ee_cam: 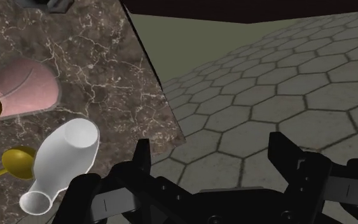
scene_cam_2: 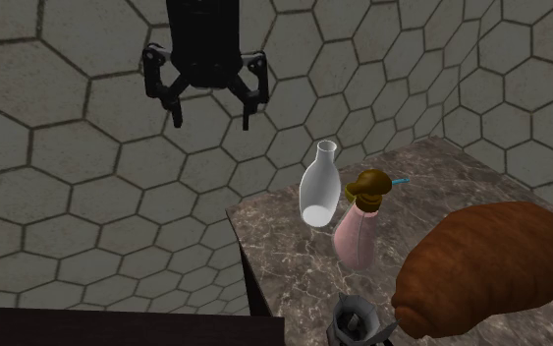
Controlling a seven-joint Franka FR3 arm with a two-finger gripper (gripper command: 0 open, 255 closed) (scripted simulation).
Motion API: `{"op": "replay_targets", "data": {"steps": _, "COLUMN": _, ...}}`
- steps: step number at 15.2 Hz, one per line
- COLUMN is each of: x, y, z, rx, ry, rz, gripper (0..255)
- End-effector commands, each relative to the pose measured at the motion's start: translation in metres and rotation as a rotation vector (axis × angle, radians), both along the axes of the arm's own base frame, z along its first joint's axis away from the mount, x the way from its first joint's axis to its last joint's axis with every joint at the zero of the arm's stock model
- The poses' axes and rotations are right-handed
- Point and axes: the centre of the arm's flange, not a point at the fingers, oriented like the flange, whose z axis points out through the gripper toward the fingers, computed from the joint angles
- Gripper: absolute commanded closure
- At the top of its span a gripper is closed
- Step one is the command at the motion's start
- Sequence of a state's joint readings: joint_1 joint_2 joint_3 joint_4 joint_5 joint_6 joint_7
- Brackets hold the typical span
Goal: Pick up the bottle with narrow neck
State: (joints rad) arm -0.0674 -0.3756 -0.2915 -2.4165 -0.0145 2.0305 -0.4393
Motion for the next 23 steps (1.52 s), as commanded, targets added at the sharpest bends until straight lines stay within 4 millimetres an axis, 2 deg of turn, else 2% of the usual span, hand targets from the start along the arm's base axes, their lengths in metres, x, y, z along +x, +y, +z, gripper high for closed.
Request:
{"op": "replay_targets", "data": {"steps": 1, "x": 0.013, "y": -0.019, "z": -0.014, "rx": -0.009, "ry": -0.007, "rz": 0.003, "gripper": 0}}
{"op": "replay_targets", "data": {"steps": 21, "x": 0.144, "y": -0.189, "z": -0.146, "rx": -0.083, "ry": -0.063, "rz": 0.025, "gripper": 0}}
{"op": "replay_targets", "data": {"steps": 23, "x": 0.146, "y": -0.192, "z": -0.154, "rx": -0.084, "ry": -0.064, "rz": 0.025, "gripper": 0}}
